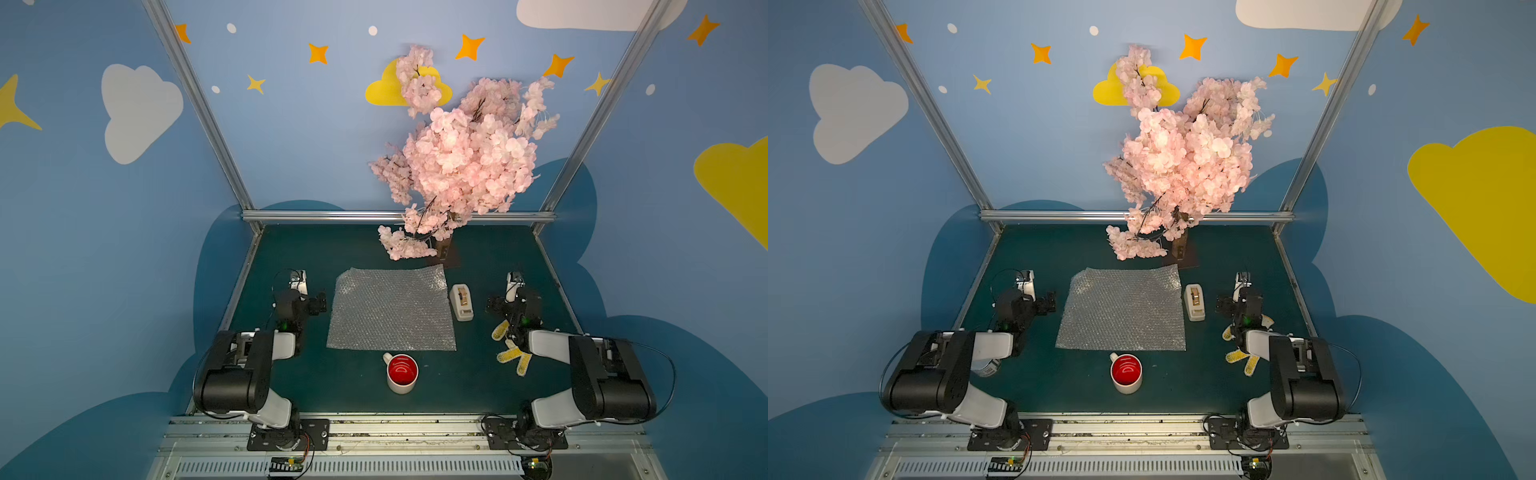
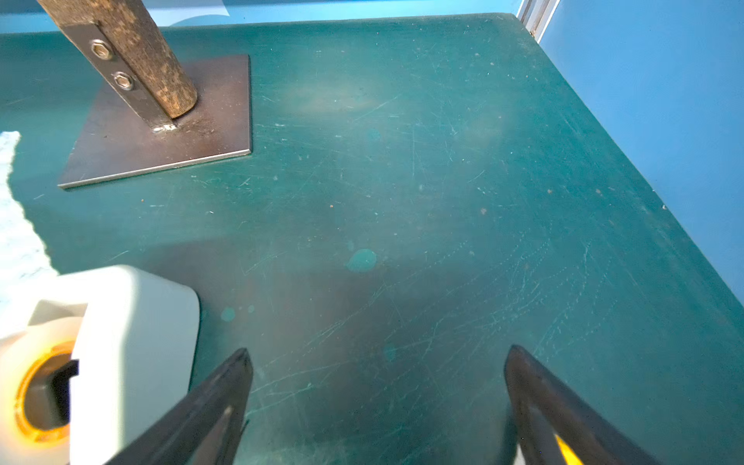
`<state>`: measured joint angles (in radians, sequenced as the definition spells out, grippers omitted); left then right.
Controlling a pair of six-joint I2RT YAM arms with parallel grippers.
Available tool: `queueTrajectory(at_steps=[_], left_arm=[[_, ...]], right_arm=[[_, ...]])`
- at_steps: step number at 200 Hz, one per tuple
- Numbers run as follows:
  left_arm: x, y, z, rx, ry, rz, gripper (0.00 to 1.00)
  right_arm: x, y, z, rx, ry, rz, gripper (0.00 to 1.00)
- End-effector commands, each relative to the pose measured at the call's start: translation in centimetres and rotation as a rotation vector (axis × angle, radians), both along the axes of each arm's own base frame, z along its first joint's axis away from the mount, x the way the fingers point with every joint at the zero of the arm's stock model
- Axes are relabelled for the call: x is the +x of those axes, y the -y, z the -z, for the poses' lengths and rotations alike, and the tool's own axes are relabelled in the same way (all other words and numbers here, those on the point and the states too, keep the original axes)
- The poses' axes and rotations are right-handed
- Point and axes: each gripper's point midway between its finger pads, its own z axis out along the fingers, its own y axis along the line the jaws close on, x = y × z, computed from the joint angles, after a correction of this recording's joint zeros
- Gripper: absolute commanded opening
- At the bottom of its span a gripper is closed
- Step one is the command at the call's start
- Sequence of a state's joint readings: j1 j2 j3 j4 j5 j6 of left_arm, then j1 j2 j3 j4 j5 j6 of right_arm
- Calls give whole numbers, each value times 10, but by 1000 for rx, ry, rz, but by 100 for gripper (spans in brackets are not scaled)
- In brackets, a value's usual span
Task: Wrap mugs in bubble wrap
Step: Pick up the mug from the center of the board.
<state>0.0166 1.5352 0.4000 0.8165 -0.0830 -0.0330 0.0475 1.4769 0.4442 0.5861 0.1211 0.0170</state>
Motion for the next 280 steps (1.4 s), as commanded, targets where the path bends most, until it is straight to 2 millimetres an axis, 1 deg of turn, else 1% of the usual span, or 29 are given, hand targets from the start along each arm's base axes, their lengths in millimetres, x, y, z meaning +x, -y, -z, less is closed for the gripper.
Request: queueTrajectory(at_steps=[1, 209, 224, 234, 246, 248, 253, 260, 269, 276, 280], left_arm=[[-1, 0, 2, 7, -5, -3, 100], [-1, -1, 2, 8, -10, -13, 100], [-1, 0, 0, 13, -1, -14, 100], [2, -6, -10, 27, 35, -54, 100], [1, -8, -18, 24, 8, -68, 100], [0, -8, -19, 23, -1, -68, 99], [-1, -8, -23, 25, -20, -69, 100], [1, -11, -29, 26, -34, -82, 100], [3, -12, -39, 21, -51, -87, 99], [6, -11, -47, 18, -69, -84, 99], [7, -10, -51, 13, -83, -84, 98]], right_arm=[[7, -2, -14, -7, 35, -11, 97], [7, -2, -14, -6, 35, -12, 97], [7, -2, -14, -6, 37, -13, 96], [6, -2, -14, -6, 39, -12, 94], [9, -4, -26, 17, 72, -5, 90], [11, -7, -32, 15, 81, -21, 89], [10, -9, -36, -2, 68, -37, 88], [10, -8, -46, -12, 43, -4, 87], [6, -7, -57, -41, -7, 24, 87], [4, -8, -68, -28, -20, 37, 88], [1, -11, -70, -19, -33, 37, 89]])
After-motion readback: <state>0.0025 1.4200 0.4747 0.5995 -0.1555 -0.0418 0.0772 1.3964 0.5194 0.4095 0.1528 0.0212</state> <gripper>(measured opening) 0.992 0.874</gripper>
